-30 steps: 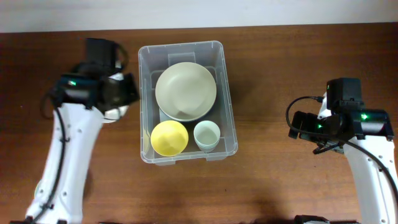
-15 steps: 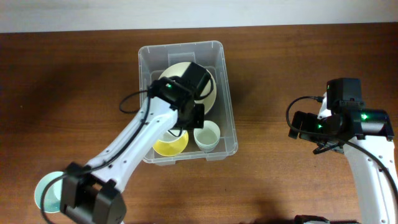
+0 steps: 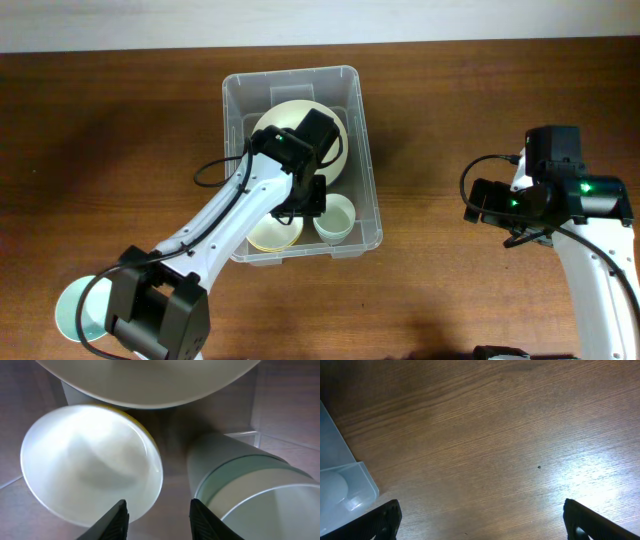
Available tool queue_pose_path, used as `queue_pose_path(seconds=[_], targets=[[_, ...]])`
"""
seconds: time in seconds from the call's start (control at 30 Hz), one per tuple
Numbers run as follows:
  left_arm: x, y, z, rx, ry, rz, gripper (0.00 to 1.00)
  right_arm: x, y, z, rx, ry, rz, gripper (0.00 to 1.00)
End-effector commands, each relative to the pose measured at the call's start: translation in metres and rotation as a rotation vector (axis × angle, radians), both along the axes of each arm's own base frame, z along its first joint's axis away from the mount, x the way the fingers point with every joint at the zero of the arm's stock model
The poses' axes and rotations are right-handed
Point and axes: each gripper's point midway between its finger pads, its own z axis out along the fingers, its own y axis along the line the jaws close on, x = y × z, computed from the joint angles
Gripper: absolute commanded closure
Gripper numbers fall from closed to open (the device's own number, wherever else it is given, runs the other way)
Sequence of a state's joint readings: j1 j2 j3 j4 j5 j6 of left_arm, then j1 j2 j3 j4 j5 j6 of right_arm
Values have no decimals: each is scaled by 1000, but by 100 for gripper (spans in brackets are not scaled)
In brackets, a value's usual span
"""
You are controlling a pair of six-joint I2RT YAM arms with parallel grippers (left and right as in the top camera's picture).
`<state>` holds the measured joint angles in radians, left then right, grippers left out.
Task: Pack container
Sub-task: 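Lower the white bowl onto the yellow bowl and open the gripper, then grasp the light-teal bowl rim with the left gripper and lift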
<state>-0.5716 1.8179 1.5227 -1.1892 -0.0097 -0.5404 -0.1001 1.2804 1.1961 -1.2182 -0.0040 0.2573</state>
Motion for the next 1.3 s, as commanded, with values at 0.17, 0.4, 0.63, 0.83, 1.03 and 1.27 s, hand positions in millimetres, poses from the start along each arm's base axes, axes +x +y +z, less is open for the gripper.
queue_pose_path(seconds=[0.17,0.4,0.63,0.83,1.03,1.27], targets=[[42,81,84,16,-256,221,57,0,1,0,-6,2,13,1],[13,230,132,135,-346,732,46,0,1,0,-6,2,13,1],[-40,320,78,223,-197,1079,23,1,1,0,-6,-1,13,1],[-76,352,18,210,-92,1245,13,1,1,0,-6,-1,13,1],[-107,363,-29,211,-26,1320,13,1,1,-1,-6,2,13,1],[-113,355,-75,185,-24,1276,9,2,1,-5,-4,18,13,1]])
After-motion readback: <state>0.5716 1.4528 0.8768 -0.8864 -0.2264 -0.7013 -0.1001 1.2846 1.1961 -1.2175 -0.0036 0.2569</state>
